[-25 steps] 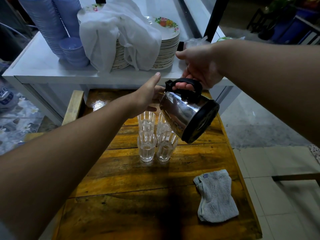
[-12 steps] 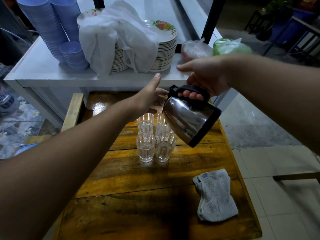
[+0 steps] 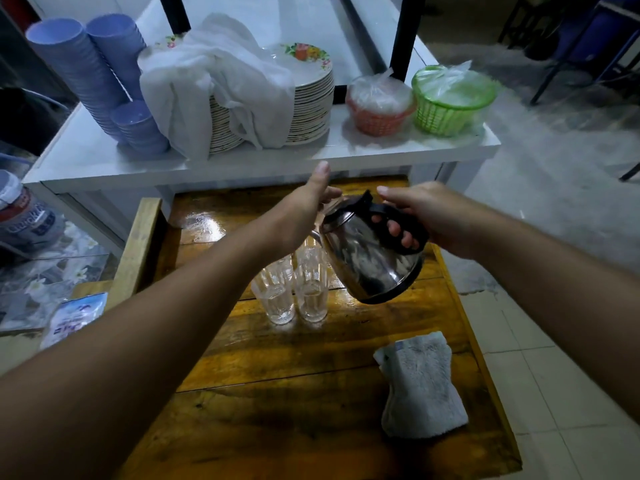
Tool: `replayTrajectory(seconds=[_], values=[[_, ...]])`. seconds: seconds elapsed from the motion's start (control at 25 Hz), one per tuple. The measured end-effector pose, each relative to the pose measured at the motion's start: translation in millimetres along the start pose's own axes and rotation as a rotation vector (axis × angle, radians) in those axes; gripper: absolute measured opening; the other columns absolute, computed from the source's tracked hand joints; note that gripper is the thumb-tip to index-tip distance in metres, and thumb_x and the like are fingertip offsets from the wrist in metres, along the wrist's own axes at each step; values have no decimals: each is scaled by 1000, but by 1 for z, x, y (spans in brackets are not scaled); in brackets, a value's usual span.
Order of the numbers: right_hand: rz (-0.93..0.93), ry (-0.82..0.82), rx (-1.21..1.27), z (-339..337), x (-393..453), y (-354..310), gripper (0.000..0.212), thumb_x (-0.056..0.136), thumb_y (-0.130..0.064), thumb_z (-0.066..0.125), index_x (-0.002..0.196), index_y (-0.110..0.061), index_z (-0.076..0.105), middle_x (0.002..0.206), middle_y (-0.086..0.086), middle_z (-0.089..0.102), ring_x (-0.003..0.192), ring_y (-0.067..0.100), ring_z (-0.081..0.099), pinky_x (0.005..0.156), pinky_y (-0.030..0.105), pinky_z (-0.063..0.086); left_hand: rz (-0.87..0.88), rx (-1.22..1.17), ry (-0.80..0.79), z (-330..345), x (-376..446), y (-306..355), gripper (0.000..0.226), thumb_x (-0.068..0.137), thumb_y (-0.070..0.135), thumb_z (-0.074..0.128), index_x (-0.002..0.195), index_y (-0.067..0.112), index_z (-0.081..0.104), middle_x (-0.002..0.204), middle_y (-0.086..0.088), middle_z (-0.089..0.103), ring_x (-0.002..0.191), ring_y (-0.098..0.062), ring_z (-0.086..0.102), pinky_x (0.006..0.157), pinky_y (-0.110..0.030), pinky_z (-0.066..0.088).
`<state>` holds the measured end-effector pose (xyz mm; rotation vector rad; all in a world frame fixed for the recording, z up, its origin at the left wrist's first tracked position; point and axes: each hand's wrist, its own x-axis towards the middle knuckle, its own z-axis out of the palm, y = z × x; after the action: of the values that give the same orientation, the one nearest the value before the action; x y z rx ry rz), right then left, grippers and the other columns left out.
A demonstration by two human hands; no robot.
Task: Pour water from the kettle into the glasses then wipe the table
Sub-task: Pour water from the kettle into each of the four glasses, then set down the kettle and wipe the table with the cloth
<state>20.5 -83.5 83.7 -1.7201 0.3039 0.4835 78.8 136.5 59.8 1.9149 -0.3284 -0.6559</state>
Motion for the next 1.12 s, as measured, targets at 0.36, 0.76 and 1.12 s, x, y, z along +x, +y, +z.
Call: replayTrajectory(seconds=[0.36, 0.76, 1.12], values=[[-105, 60, 207, -30, -29, 109, 15, 98, -10, 59, 105, -12, 72, 97, 10, 81, 91, 19, 78, 85, 35, 61, -15, 303, -101, 102, 41, 26, 74, 96, 66, 15, 143, 20, 49, 147, -14, 50, 133, -25, 44, 104, -42, 34], [-42, 140, 379, -41, -14, 222, 21, 97, -4, 61, 110, -15, 75, 103, 3, 82, 102, 16, 75, 90, 30, 59, 184, 848, -354, 161, 72, -5, 64, 98, 46, 19, 157, 25, 16, 167, 3, 9, 152, -11, 3, 117, -32, 7], [135, 51, 572, -44, -12, 243, 66, 101, -57, 35, 116, -6, 74, 119, 19, 76, 115, 30, 69, 102, 43, 49, 304, 951, -359, 169, 60, -21, 63, 97, 40, 22, 157, 23, 15, 166, 1, 10, 152, -11, 6, 114, -27, 10]])
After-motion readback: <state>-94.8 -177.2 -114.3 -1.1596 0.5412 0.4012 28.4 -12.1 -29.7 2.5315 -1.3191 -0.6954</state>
